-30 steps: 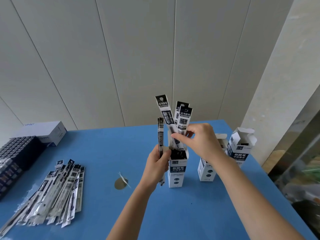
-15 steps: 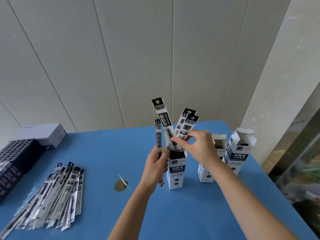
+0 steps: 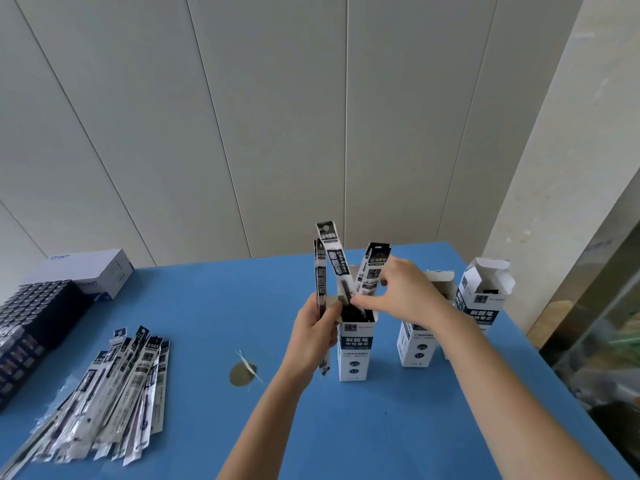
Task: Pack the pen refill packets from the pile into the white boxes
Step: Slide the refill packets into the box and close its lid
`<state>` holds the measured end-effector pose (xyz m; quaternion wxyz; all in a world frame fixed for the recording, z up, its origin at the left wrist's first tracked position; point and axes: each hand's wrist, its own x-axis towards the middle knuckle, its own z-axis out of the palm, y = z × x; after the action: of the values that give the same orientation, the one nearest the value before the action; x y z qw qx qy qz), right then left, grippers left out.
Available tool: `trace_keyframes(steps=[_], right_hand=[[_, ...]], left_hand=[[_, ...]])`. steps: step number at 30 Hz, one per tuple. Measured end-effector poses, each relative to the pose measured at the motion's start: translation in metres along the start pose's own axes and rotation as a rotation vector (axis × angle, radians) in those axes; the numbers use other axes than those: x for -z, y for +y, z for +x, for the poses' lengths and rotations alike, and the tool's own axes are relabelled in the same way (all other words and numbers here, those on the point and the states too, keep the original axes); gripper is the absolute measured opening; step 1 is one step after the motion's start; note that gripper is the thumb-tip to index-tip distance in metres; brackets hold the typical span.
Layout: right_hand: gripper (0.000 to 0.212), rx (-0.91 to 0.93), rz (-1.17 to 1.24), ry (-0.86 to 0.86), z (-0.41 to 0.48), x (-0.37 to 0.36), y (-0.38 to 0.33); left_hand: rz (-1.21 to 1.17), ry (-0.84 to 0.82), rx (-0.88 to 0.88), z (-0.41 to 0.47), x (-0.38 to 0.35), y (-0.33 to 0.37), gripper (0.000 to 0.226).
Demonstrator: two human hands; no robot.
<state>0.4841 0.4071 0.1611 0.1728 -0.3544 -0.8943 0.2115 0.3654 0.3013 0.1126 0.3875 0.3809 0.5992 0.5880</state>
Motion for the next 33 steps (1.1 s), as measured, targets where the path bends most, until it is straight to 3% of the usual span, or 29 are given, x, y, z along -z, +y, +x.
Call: trace_keyframes(steps=[5, 8, 14, 17, 21, 29, 33], right_hand=[[0.046, 0.007, -0.14, -0.085, 0.001, 0.005, -0.016], [0.052, -0.018, -0.036, -0.009, 0.002, 0.005, -0.016], [0.031, 0.004, 0.088, 0.145, 0.006, -0.003, -0.021], [0.041, -0.051, 0.003, 0.124, 0.007, -0.005, -0.016], [0.038, -0.055, 0.034, 0.039, 0.004, 0.003, -0.015], [0.037, -0.013, 0.088, 0.201, 0.01, 0.002, -0.02], [0.046, -0.05, 0.038, 0.104, 0.008, 0.003, -0.014]], left_hand=[[0.028, -0.018, 0.005, 0.003, 0.0, -0.001, 0.02], [0.037, -0.023, 0.001, 0.003, 0.0, 0.0, 0.021], [0.051, -0.023, -0.01, 0.003, -0.002, 0.001, 0.02], [0.055, -0.029, -0.016, 0.004, -0.003, 0.003, 0.021], [0.05, -0.028, -0.008, 0.005, -0.003, 0.003, 0.02], [0.062, -0.023, -0.007, 0.006, -0.003, 0.002, 0.021], [0.055, -0.018, -0.008, 0.006, -0.003, 0.003, 0.02]])
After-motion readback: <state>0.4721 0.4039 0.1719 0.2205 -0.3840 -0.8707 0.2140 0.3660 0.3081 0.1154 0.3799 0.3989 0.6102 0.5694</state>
